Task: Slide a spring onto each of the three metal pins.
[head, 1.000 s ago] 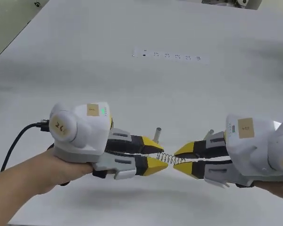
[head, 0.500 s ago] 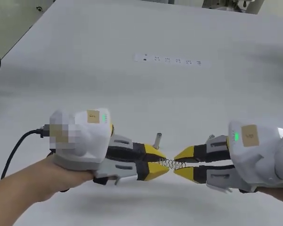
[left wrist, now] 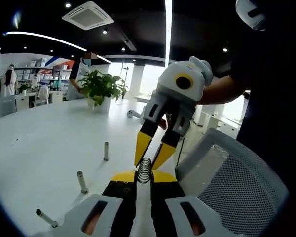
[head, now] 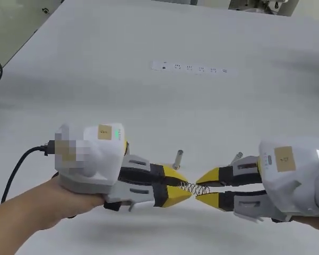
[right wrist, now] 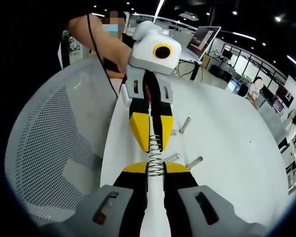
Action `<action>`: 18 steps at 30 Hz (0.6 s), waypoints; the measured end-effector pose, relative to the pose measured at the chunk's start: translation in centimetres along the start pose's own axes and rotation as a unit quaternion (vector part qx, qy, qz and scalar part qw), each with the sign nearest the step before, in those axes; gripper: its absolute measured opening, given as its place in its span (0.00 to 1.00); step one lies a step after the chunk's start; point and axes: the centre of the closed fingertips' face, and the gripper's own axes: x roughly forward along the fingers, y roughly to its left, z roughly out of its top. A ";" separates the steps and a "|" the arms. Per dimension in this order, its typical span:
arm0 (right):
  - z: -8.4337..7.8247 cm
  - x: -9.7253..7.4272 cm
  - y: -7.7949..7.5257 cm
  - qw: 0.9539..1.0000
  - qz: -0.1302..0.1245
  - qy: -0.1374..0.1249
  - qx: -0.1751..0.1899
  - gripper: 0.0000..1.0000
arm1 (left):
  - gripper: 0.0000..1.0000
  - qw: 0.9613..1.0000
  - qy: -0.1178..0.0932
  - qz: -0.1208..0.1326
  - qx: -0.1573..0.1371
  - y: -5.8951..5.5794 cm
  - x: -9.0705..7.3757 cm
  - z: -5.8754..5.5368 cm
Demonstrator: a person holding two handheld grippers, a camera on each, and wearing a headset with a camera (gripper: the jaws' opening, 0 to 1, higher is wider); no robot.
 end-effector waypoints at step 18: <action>-0.3 -0.5 -0.1 0.999 0.000 -0.023 0.047 0.07 | 0.02 1.000 -0.002 -0.003 -0.006 -0.1 -0.4 0.2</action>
